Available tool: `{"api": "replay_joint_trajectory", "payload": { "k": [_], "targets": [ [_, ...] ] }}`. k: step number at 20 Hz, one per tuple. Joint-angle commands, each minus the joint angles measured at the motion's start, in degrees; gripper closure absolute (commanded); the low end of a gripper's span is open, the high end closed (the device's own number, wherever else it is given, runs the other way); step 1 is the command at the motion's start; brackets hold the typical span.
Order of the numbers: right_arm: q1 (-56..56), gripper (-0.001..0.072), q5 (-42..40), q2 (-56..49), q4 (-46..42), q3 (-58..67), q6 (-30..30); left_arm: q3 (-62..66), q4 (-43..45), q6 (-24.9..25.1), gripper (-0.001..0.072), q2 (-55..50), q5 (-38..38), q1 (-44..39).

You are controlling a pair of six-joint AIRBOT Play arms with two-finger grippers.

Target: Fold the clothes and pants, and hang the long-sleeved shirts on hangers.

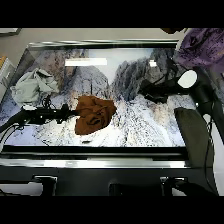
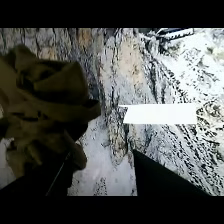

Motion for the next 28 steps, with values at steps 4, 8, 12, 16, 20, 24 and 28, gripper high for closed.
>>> {"api": "replay_joint_trajectory", "payload": {
  "k": [4,8,12,16,20,24,28],
  "targets": [
    [-2.29,0.0227,-0.98,-14.86,19.63,0.02,-9.22,2.54,-0.13,0.11,0.0694,-0.11,-0.66,0.15],
    [3.04,0.0224,-1.77,-22.88,27.98,0.02,-16.85,2.54,-0.07,0.13,0.0695,-0.11,-0.74,0.15],
    [7.61,0.0225,-7.96,-25.79,28.26,0.02,-16.85,2.54,-0.07,0.13,0.0694,-0.13,-0.68,0.15],
    [8.55,0.0244,-10.67,-28.85,36.39,0.02,-19.54,2.54,0.13,0.13,0.0694,-0.15,-0.15,0.15],
    [8.44,0.0672,-12.5,-29.22,38.6,0.02,-25.4,2.54,0.22,0.74,0.0694,-0.13,-0.02,0.17],
    [8.44,0.0684,-13.14,-25.46,36.37,0.04,-27.06,5.33,1.01,1.49,0.0698,1.2,-0.31,0.15],
    [7.98,0.0685,-16.85,-14.62,22.1,0.17,-21.84,14.99,6.71,1.07,0.0698,6.69,-2.34,0.17]
  ]
}}
